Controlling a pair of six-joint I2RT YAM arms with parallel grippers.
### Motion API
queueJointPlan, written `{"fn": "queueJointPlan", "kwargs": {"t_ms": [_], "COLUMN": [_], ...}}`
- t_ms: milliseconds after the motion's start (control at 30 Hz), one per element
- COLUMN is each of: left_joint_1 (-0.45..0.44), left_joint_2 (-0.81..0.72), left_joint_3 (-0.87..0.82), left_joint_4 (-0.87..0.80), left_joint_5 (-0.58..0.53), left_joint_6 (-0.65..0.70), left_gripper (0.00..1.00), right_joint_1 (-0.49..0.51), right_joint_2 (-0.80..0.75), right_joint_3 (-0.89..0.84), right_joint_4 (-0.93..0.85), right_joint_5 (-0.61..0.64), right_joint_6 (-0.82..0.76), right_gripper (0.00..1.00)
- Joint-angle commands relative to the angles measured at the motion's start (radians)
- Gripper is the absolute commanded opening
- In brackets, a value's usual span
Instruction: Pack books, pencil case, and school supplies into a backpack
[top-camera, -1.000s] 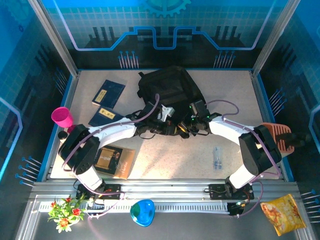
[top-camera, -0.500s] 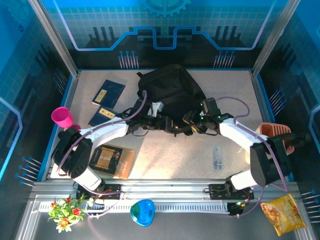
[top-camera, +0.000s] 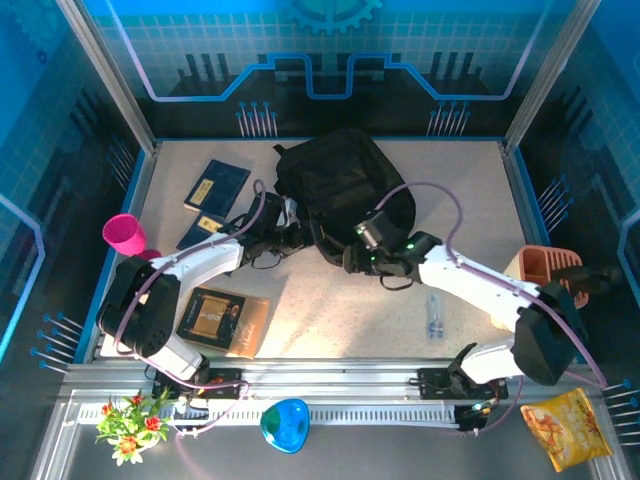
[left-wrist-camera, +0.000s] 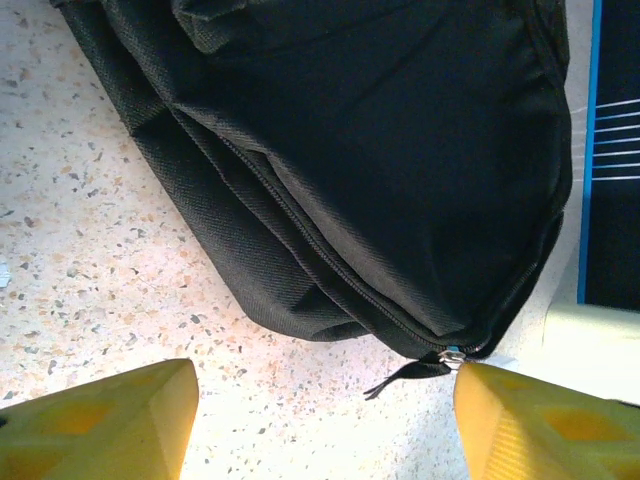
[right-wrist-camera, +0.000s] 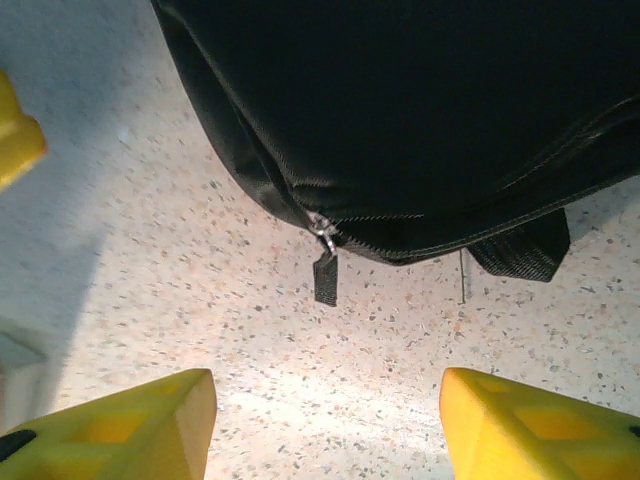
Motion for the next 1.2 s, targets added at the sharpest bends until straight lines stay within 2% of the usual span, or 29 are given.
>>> {"fn": "queueJointPlan", "kwargs": {"t_ms": [0,133,333,767,900,1033,1167], "left_joint_1": [0.009,0.010,0.010,0.009,0.009,0.009,0.009], "left_joint_2": [0.020,0.034,0.049,0.088,0.088,0.088,0.088], "left_joint_3": [-0.017,-0.015,-0.013,-0.007,-0.001,0.004,0.004], "left_joint_4": [0.024,0.037,0.047,0.073,0.056,0.045,0.042], "left_joint_5": [-0.013,-0.007,0.009,0.040,0.027,0.021,0.019], "left_joint_6": [-0.051,-0.074,-0.102,-0.153,-0.144,-0.136,-0.138], "left_gripper": [0.69,0.69,0.69,0.67,0.67,0.67,0.67], "right_joint_1": [0.060,0.096,0.094,0.083,0.098,0.108,0.108], "right_joint_2": [0.082,0.175,0.250,0.323,0.305,0.310,0.348], "right_joint_3": [0.040,0.078,0.117,0.177,0.170,0.148,0.178], "right_joint_4": [-0.026,0.022,0.077,-0.097,-0.105,-0.005,-0.012], "right_joint_5": [0.178,0.234,0.298,0.362,0.369,0.295,0.287], "right_joint_6": [0.017,0.044,0.067,0.172,0.194,0.142,0.131], "right_gripper": [0.61,0.58,0.48,0.26,0.26,0.38,0.39]}}
